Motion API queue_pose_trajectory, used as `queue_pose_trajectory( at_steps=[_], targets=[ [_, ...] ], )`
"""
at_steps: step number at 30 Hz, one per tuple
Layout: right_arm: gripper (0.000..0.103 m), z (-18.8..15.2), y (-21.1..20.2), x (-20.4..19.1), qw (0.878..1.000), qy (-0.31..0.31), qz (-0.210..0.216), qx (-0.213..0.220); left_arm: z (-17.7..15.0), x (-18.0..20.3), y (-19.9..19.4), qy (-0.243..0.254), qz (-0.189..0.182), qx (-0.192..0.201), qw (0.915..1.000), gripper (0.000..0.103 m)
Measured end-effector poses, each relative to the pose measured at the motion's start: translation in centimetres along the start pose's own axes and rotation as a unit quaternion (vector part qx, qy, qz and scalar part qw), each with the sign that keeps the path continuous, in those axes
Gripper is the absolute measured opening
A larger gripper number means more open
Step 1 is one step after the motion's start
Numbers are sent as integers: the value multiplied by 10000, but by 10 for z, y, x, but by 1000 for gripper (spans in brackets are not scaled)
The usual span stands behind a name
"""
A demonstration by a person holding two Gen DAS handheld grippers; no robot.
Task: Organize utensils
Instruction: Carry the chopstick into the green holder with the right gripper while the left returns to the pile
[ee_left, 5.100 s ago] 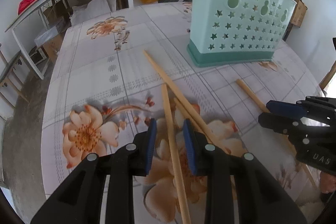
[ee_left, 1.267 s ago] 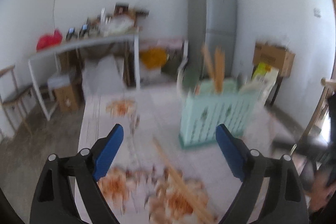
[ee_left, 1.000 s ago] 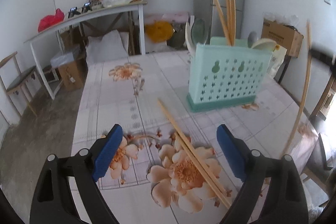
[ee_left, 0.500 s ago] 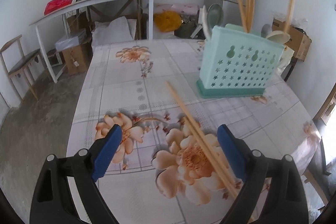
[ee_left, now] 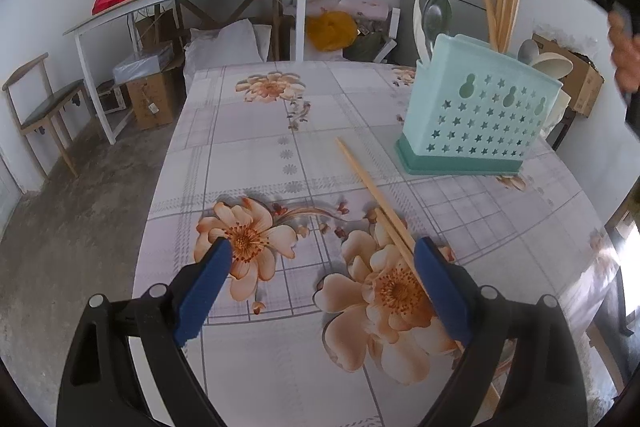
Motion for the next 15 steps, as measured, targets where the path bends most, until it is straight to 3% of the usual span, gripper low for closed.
queue_pose_trajectory(
  at_steps=[2, 4, 5, 10, 15],
  targets=[
    [13, -14, 11, 9, 9992, 63, -115, -383, -1, 0, 1, -7, 2, -12, 10000, 90],
    [43, -21, 11, 24, 9978, 171, -371, -522, -1, 0, 3, -18, 6, -41, 10000, 90],
    [47, -20, 4, 31, 9979, 279, -365, -447, -1, 0, 5, -22, 15, -56, 10000, 90],
    [52, -10, -33, 53, 9972, 603, -436, -60, -1, 2, 9, 14, 50, -108, 9999, 90],
    [53, -10, -77, 49, 9974, 597, -308, 260, -1, 6, 13, 38, 72, -162, 9998, 90]
  ],
)
Point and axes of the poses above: each gripper's, at about its wrist camera, not at the fingertips, and y roughly the way its jaws point, x to its right, z to its top, the point moved 10 cm from there along y, roughly the way its jaws point, and after that the axes turned 1 degree about -z, right-handed, at the moved point
